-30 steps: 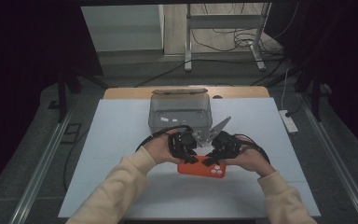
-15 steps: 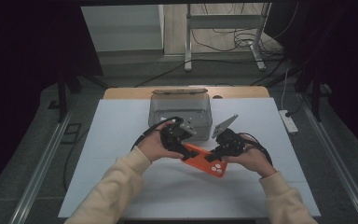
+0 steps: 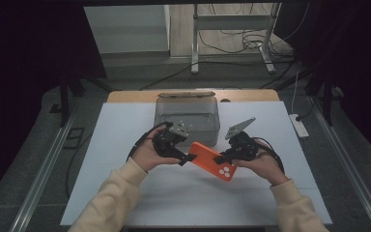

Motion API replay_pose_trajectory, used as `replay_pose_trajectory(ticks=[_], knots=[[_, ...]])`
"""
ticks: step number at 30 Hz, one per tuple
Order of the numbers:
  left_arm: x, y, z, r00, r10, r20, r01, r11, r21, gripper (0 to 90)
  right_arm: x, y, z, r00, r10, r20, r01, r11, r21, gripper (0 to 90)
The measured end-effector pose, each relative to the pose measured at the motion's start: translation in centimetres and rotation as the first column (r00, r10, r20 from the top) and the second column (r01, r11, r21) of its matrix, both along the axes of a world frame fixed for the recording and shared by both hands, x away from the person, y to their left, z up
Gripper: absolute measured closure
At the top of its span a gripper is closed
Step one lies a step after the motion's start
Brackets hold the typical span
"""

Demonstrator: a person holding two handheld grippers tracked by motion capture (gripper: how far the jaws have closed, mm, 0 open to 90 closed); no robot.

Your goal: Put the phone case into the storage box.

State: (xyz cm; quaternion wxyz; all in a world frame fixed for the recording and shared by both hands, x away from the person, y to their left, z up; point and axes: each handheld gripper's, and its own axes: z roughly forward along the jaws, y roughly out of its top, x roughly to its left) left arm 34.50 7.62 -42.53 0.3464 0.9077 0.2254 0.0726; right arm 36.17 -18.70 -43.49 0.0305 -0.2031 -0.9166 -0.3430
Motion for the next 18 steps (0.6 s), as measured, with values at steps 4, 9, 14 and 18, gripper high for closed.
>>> replay_pose_trajectory(ticks=[4,9,14,18], knots=[[-0.3,0.8,-0.5,0.9994,0.031,-0.017,-0.032,0.9993,-0.019,23.1,-0.3,-0.3,0.2,0.9995,-0.028,0.015,0.028,0.9995,0.018,81.2],[-1.1,1.6,-1.4,0.9986,0.048,-0.022,-0.049,0.9985,-0.024,23.1,-0.7,-0.4,0.6,0.9979,-0.053,0.037,0.051,0.9981,0.034,81.2],[-1.9,2.3,-2.4,0.9960,0.086,-0.024,-0.087,0.9956,-0.035,22.8,-1.1,-0.5,1.1,0.9941,-0.081,0.072,0.078,0.9955,0.055,81.1],[-2.7,3.2,-3.1,0.9924,0.121,-0.022,-0.122,0.9910,-0.056,22.2,-1.5,-0.6,1.5,0.9895,-0.104,0.100,0.098,0.9931,0.064,81.0]])
